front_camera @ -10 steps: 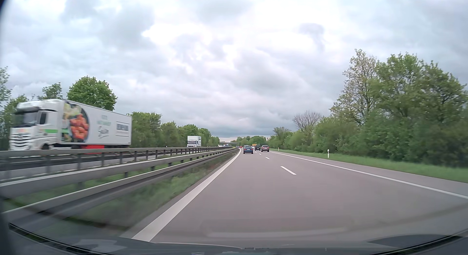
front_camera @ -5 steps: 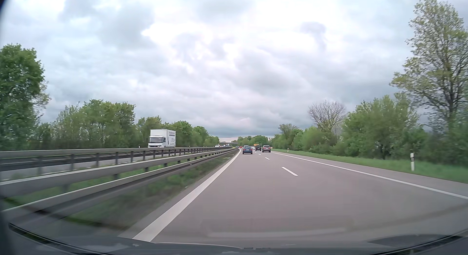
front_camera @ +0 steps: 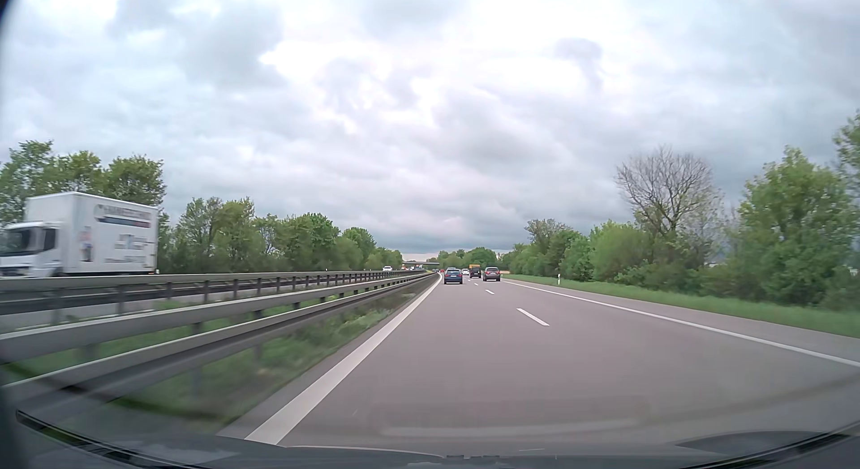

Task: Follow the waypoints while adhering to traffic rules and regulations

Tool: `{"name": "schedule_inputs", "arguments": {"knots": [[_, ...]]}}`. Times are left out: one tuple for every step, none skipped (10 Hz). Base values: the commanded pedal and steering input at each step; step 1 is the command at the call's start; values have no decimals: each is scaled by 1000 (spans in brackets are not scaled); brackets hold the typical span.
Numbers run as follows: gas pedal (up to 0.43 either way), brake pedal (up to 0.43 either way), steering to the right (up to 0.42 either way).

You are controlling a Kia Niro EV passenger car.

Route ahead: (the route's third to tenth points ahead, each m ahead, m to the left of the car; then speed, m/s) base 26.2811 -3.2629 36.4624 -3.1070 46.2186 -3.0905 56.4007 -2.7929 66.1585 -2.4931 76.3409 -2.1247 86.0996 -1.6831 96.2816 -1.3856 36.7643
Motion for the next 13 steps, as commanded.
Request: {"name": "schedule_inputs", "arguments": {"knots": [[311, 12, -1], [311, 12, -1], [311, 12, -1], [311, 12, -1], [319, 12, -1], [319, 12, -1], [319, 6, -1], [319, 12, -1], [319, 12, -1], [319, 12, -1], [319, 12, -1], [319, 12, -1], [319, 12, -1]]}}
